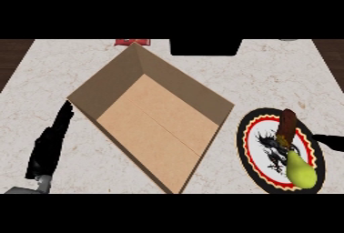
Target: Pick the sweet potato from the plate and place it in the cardboard box
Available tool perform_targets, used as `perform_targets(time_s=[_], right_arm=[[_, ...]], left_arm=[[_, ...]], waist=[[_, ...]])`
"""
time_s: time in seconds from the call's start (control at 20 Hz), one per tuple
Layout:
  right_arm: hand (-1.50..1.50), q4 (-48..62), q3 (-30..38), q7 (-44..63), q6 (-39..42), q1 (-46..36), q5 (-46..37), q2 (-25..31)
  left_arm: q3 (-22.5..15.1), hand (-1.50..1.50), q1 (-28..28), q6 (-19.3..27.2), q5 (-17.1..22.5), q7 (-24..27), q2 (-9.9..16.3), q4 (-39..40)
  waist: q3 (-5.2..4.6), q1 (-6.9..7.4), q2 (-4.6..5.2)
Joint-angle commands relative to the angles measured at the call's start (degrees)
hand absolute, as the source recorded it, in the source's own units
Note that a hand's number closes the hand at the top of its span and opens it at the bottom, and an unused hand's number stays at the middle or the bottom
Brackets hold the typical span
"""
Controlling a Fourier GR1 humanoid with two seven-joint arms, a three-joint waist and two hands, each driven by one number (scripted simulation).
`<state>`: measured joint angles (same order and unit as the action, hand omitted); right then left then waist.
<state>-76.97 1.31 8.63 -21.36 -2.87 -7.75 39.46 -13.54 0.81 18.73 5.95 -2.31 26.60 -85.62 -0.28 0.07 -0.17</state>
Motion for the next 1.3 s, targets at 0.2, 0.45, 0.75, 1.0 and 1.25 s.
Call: perform_targets(time_s=[0.2, 0.45, 0.75, 1.0, 1.25], right_arm=[[-1.50, -11.58, -10.51, 25.19, 18.38, -1.30, -0.45, 6.46], [-1.50, -10.64, -11.93, 37.42, 24.15, -11.17, -0.81, 4.15], [-1.50, -8.70, -10.34, 37.81, 22.83, -9.14, -8.89, -2.72], [-1.50, -10.45, -9.79, 41.65, 24.66, -7.88, -12.27, -5.79], [-1.50, -10.49, -4.51, 37.90, 29.60, -4.55, -10.74, -4.41]], left_arm=[[1.03, 0.00, 0.71, -0.76, -0.06, -0.95, 0.31, -0.94], [0.72, 0.00, 1.05, -1.18, -1.87, 0.70, -2.13, 1.44], [3.80, 0.00, -1.81, -3.16, -3.91, 0.32, -3.46, -1.36], [3.71, 0.00, -0.69, -3.81, -6.46, -5.63, -4.82, -5.57], [8.54, 0.00, -0.90, -7.82, -4.84, -2.52, -4.85, -2.23]], waist=[[0.08, 0.16, 0.00], [0.21, 0.57, 0.25], [0.28, 0.20, 0.15], [0.29, 0.02, 0.11], [0.28, -0.12, 0.12]])
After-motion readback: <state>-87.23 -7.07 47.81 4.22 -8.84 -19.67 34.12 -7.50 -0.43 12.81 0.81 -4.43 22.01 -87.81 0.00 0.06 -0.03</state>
